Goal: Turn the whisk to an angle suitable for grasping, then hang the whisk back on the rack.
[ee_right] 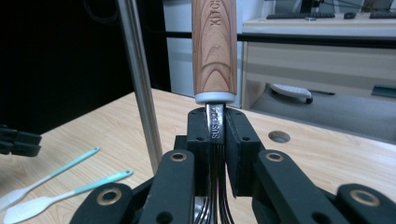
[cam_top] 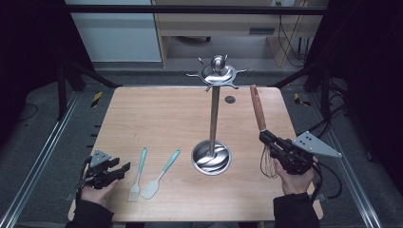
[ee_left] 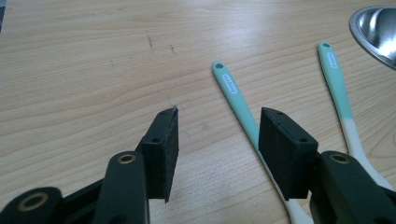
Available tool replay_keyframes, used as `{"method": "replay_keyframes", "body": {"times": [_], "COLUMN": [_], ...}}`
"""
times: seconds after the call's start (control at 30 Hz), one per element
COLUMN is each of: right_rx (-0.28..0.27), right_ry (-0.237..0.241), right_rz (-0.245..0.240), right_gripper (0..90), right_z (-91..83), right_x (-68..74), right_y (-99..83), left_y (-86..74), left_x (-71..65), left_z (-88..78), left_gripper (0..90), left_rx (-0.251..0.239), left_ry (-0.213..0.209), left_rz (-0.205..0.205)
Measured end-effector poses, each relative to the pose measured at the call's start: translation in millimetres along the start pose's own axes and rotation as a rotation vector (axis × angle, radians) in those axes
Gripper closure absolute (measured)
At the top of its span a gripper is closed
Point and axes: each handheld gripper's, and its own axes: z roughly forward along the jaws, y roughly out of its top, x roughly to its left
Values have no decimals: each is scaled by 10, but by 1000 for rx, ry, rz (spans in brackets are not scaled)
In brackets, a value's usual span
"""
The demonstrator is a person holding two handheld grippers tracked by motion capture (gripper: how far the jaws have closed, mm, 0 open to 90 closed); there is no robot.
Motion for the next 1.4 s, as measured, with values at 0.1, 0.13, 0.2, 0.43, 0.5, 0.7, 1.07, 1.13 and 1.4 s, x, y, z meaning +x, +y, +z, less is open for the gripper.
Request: {"method": "replay_keyframes", "body": {"times": [0.1, 0.13, 0.2, 0.43, 0.5, 0.7, 1.07, 1.13, 1.4], "right_rx": [-21, -26, -36, -80, -94, -114, -145, -151, -147], "right_ry": [11, 11, 18, 37, 40, 48, 100, 116, 129], "right_rz": [-5, -10, -14, -21, -23, -34, -55, -65, -71], "right_gripper": [813, 813, 812, 812, 813, 812, 812, 812, 812], "right_z": [-17, -22, -34, -91, -105, -148, -118, -90, -84], "right_x": [22, 27, 47, 111, 122, 157, 336, 398, 428], "right_y": [32, 39, 61, 143, 160, 220, 333, 365, 364], "left_y": [0, 0, -1, -2, -2, 0, -1, -1, -1], "left_x": [2, 5, 7, -2, -2, -3, -3, 0, 1], "left_z": [-2, -3, -5, -5, -4, -4, -6, -6, -5], "left_gripper": [475, 474, 474, 474, 474, 473, 468, 468, 469], "left_rx": [-3, -1, -1, -2, -3, -1, 1, 0, 1], "left_ry": [-2, -2, -1, -1, -1, 3, 7, 9, 9], "left_rz": [-2, 0, 0, -2, -2, -2, -2, -2, -1]}}
